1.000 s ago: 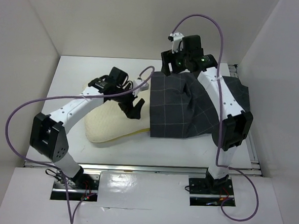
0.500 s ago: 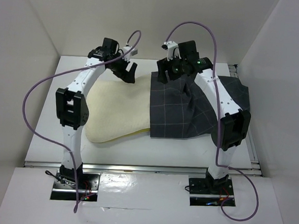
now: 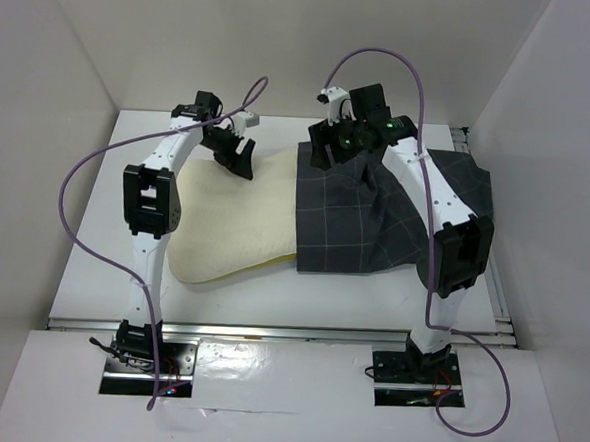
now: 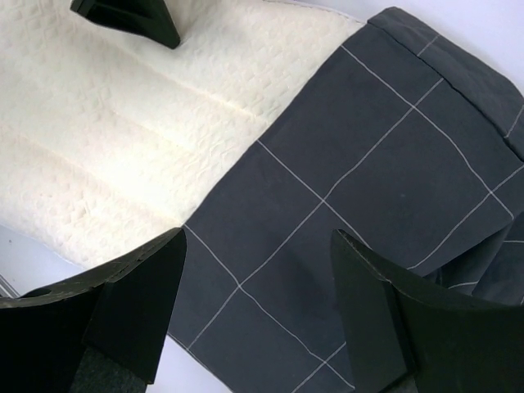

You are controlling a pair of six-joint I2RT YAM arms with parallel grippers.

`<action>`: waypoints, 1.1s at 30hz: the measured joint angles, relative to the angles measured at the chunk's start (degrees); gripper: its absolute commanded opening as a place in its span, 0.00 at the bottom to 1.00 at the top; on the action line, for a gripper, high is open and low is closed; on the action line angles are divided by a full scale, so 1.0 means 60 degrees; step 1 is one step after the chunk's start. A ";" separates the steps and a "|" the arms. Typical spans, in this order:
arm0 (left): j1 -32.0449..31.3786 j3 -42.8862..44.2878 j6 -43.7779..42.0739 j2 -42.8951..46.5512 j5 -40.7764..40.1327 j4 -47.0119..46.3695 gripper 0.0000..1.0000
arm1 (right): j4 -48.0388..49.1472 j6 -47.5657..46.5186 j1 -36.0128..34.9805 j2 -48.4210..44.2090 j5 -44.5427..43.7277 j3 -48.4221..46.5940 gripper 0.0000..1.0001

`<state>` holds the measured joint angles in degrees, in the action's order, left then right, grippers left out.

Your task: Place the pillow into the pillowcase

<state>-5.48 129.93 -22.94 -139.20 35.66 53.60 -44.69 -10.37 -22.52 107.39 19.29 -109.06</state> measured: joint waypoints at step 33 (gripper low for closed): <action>-0.2594 -0.6619 -0.2412 0.7457 -0.5428 -0.7329 0.00 | 0.0448 0.1173 0.0270 0.0922 -0.1479 -0.2656 0.85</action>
<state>-21.04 90.21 -37.41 -94.45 3.09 9.63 -42.00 -3.33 -20.91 112.92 10.41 -124.99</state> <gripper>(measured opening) 0.066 0.852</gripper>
